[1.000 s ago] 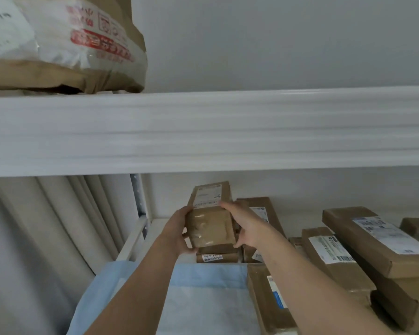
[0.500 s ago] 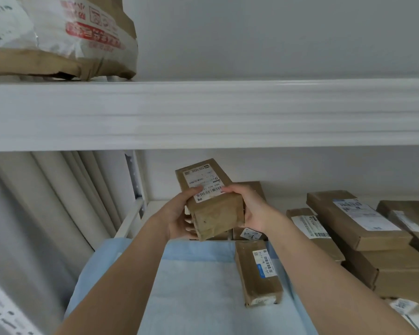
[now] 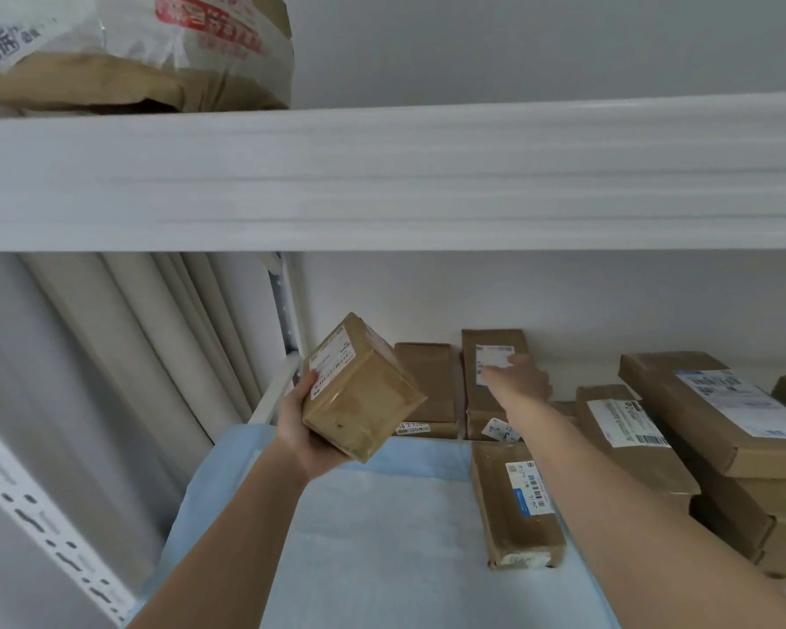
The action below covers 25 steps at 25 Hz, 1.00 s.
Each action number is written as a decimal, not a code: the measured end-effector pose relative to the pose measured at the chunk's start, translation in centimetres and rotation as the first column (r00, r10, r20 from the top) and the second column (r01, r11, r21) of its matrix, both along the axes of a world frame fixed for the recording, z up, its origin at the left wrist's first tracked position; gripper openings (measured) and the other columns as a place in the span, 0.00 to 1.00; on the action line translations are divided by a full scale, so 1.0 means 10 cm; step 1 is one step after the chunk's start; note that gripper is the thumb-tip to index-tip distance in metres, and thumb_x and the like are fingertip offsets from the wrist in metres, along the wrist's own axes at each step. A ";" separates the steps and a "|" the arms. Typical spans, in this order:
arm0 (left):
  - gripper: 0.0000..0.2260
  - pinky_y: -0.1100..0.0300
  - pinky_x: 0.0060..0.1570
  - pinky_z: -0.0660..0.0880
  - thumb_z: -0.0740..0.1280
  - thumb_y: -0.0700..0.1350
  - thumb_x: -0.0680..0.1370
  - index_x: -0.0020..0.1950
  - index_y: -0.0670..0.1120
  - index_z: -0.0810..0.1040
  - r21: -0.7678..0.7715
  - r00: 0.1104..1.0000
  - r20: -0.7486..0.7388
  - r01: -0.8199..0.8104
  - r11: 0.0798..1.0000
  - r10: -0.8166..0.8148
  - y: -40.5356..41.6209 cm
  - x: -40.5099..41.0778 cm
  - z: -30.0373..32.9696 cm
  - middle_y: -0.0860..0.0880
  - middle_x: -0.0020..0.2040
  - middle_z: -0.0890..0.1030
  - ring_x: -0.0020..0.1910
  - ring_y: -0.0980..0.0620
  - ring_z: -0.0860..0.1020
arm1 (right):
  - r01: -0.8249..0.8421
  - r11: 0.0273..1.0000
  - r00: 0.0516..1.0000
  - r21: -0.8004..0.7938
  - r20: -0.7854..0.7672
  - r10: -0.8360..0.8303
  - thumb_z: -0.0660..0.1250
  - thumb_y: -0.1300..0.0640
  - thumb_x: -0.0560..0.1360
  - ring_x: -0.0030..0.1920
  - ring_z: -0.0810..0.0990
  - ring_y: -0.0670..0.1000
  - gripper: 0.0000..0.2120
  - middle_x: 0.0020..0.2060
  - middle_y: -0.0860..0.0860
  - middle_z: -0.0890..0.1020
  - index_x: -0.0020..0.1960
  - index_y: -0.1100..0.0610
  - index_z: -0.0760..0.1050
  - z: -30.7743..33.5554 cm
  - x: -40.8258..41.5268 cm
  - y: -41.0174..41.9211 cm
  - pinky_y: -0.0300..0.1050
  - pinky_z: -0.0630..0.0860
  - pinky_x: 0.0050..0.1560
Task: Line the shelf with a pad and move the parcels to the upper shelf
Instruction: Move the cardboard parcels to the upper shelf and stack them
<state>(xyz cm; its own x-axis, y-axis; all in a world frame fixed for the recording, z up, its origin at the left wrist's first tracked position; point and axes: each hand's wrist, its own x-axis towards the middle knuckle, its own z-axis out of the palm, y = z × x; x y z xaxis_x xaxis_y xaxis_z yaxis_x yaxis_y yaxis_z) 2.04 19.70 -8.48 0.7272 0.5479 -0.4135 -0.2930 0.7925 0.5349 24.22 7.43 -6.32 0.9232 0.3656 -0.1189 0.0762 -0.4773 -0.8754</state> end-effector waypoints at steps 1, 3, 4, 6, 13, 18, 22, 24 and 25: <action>0.25 0.43 0.61 0.72 0.64 0.60 0.75 0.67 0.49 0.77 -0.016 1.000 0.003 0.008 1.000 -0.008 0.01 -0.02 -0.06 0.42 0.64 0.80 0.61 0.40 0.77 | 0.002 0.998 1.000 -0.056 0.019 -0.001 0.68 0.56 0.75 0.66 0.67 0.58 0.27 0.68 0.57 0.68 0.72 0.58 0.64 -0.08 0.01 0.03 0.46 0.69 0.59; 0.25 0.42 0.58 0.74 0.63 0.60 0.76 0.68 0.47 0.76 -0.024 1.000 -0.013 0.014 1.000 -0.014 0.03 -0.03 -0.16 0.41 0.64 0.79 0.61 0.39 0.77 | 0.002 0.985 1.000 -0.174 0.029 0.003 0.72 0.52 0.72 0.72 0.59 0.61 0.37 0.72 0.59 0.60 0.75 0.56 0.58 -0.26 0.02 0.10 0.49 0.65 0.66; 0.25 0.42 0.56 0.75 0.63 0.59 0.76 0.68 0.47 0.76 -0.021 1.000 -0.022 0.014 1.000 -0.015 0.05 -0.02 -0.19 0.41 0.65 0.78 0.60 0.39 0.77 | 0.002 0.968 0.999 -0.252 0.047 0.010 0.73 0.49 0.70 0.74 0.54 0.63 0.41 0.75 0.61 0.55 0.76 0.55 0.56 -0.35 0.05 0.14 0.54 0.61 0.71; 0.25 0.42 0.55 0.76 0.63 0.59 0.76 0.68 0.47 0.76 -0.024 0.999 -0.025 0.021 0.999 -0.022 0.07 0.01 -0.21 0.40 0.65 0.78 0.59 0.38 0.77 | -0.013 0.922 0.997 -0.388 0.063 0.041 0.73 0.41 0.68 0.76 0.47 0.65 0.48 0.77 0.63 0.47 0.77 0.53 0.51 -0.47 0.11 0.19 0.60 0.54 0.74; 0.24 0.39 0.55 0.75 0.60 0.59 0.78 0.67 0.45 0.76 -0.057 0.999 -0.049 0.019 0.998 -0.021 0.19 0.14 -0.23 0.37 0.61 0.80 0.58 0.37 0.78 | -0.042 0.841 0.985 -0.540 0.121 0.126 0.73 0.34 0.65 0.76 0.42 0.66 0.55 0.76 0.67 0.43 0.78 0.54 0.47 -0.66 0.18 0.26 0.61 0.48 0.75; 0.25 0.38 0.59 0.73 0.59 0.60 0.78 0.66 0.43 0.76 -0.075 0.999 -0.048 0.015 0.997 -0.019 0.30 0.16 -0.26 0.37 0.61 0.80 0.60 0.35 0.77 | -0.019 0.795 0.978 -0.606 0.155 0.141 0.72 0.32 0.64 0.76 0.44 0.67 0.55 0.75 0.69 0.43 0.78 0.56 0.48 -0.73 0.27 0.31 0.59 0.48 0.75; 0.25 0.39 0.60 0.72 0.59 0.60 0.77 0.66 0.44 0.76 -0.065 0.997 -0.080 0.015 0.998 -0.020 0.33 0.19 -0.26 0.36 0.61 0.80 0.60 0.35 0.76 | -0.037 0.780 0.982 -0.625 0.123 0.146 0.70 0.31 0.64 0.76 0.42 0.67 0.56 0.75 0.69 0.42 0.78 0.55 0.45 -0.76 0.32 0.36 0.60 0.44 0.75; 0.25 0.40 0.59 0.73 0.60 0.60 0.77 0.66 0.45 0.77 -0.068 0.995 -0.097 0.007 0.998 -0.014 0.34 0.20 -0.27 0.37 0.61 0.80 0.60 0.36 0.76 | -0.049 0.772 0.983 -0.634 0.107 0.150 0.71 0.31 0.64 0.76 0.40 0.68 0.58 0.75 0.70 0.40 0.79 0.54 0.43 -0.77 0.33 0.38 0.61 0.43 0.74; 0.25 0.40 0.59 0.73 0.60 0.61 0.77 0.66 0.46 0.77 -0.067 0.994 -0.111 0.004 0.998 -0.011 0.35 0.21 -0.28 0.37 0.61 0.80 0.60 0.36 0.76 | -0.049 0.768 0.983 -0.639 0.107 0.152 0.71 0.31 0.64 0.76 0.39 0.68 0.58 0.74 0.70 0.39 0.79 0.55 0.42 -0.78 0.32 0.38 0.61 0.42 0.74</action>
